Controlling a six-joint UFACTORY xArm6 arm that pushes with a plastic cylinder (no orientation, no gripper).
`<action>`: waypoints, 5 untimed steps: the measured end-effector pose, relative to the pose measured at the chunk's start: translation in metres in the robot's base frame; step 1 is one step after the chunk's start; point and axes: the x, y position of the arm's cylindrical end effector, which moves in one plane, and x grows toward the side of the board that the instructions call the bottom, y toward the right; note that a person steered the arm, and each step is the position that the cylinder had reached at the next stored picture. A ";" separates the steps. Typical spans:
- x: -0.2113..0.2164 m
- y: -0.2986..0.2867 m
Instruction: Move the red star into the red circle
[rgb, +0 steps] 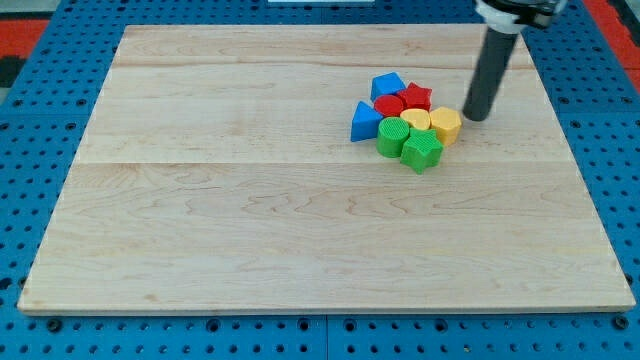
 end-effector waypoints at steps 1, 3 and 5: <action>0.019 -0.003; 0.023 -0.034; 0.021 -0.004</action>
